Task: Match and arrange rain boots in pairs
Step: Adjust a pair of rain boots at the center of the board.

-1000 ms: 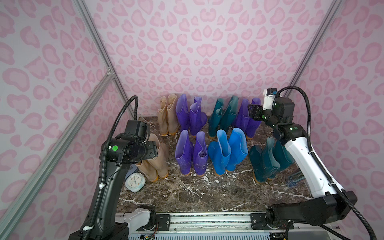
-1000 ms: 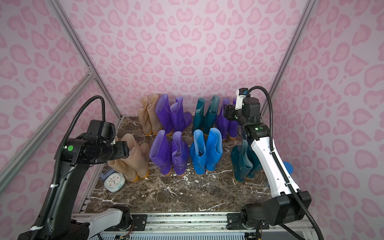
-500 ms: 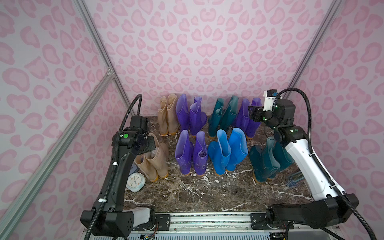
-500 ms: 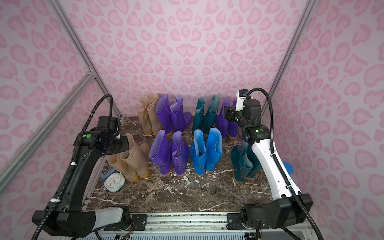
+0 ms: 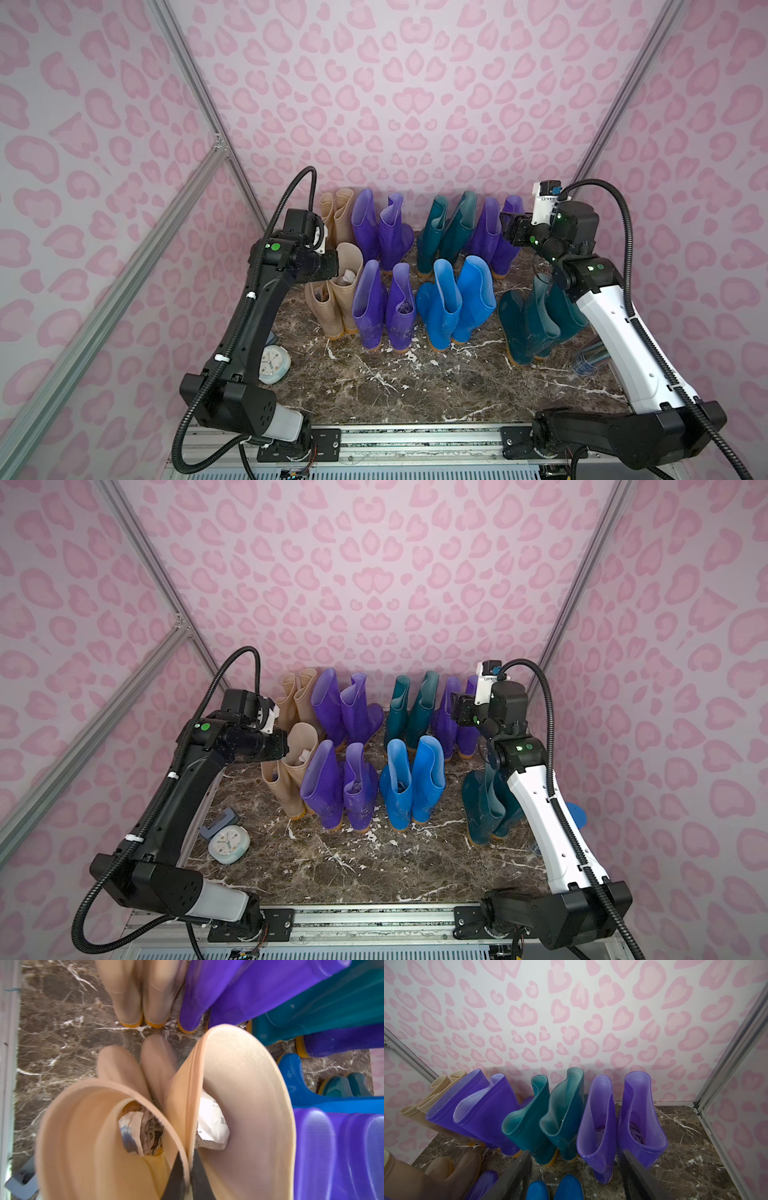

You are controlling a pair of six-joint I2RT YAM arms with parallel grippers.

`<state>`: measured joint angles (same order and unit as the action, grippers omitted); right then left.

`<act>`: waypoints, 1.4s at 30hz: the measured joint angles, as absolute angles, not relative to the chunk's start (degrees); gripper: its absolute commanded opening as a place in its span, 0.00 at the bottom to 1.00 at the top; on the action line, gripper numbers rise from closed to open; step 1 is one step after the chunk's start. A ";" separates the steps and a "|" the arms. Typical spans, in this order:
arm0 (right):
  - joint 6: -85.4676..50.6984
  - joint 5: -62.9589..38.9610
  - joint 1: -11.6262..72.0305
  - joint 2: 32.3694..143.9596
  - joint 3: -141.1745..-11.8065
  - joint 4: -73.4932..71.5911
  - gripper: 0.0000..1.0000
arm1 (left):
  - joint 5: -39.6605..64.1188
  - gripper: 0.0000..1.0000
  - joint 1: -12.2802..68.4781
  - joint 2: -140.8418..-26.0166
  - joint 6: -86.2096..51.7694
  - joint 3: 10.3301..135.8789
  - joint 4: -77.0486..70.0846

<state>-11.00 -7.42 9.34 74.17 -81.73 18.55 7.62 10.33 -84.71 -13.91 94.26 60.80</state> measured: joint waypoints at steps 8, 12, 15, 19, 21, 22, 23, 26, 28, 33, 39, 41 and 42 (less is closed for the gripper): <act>-11.00 -5.56 9.26 73.17 -82.04 19.59 0.68 | 9.52 0.02 10.28 -81.10 -10.55 87.79 56.88; -11.03 -3.70 9.26 73.19 -83.20 21.17 0.69 | 10.17 0.07 10.22 -78.89 -7.40 86.11 57.04; -11.60 -1.93 9.26 73.19 -83.44 22.57 0.70 | 10.20 0.44 9.78 -78.96 -6.76 86.04 57.06; -12.05 1.30 9.26 71.61 -82.11 26.46 0.71 | 10.74 0.67 9.74 -78.70 -8.03 86.61 55.94; -12.03 3.29 9.26 69.84 -81.21 28.93 0.74 | 11.09 0.74 9.72 -77.71 -8.67 87.20 55.29; -12.03 4.34 9.26 68.99 -80.84 30.20 0.76 | 11.09 0.77 9.69 -76.93 -9.39 87.42 54.96; -11.99 5.52 9.15 67.94 -80.31 31.77 0.77 | 11.07 0.81 9.69 -75.90 -10.50 87.59 54.41; -11.88 8.21 8.34 64.75 -79.00 37.39 0.78 | 10.70 0.84 9.69 -72.79 -12.97 87.66 52.25; -12.56 9.28 7.75 62.61 -78.13 40.69 0.78 | 10.61 0.84 9.69 -71.33 -14.00 87.64 51.42; -15.00 9.17 7.22 57.43 -75.02 50.81 0.81 | 12.84 0.84 9.69 -68.18 -16.91 85.54 48.95; -16.93 5.89 4.49 56.10 -73.84 57.69 0.75 | 16.75 0.83 10.68 -67.20 -18.72 83.92 47.90; -16.88 4.23 3.29 56.51 -72.97 58.63 0.73 | 17.78 0.83 11.09 -66.74 -19.05 83.22 47.33; -16.84 3.77 2.94 56.86 -72.34 58.83 0.71 | 18.13 0.83 11.22 -66.46 -19.35 82.70 47.18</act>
<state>-16.84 3.77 2.94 56.86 -72.34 58.83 18.13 11.22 -66.46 -19.35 82.70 47.18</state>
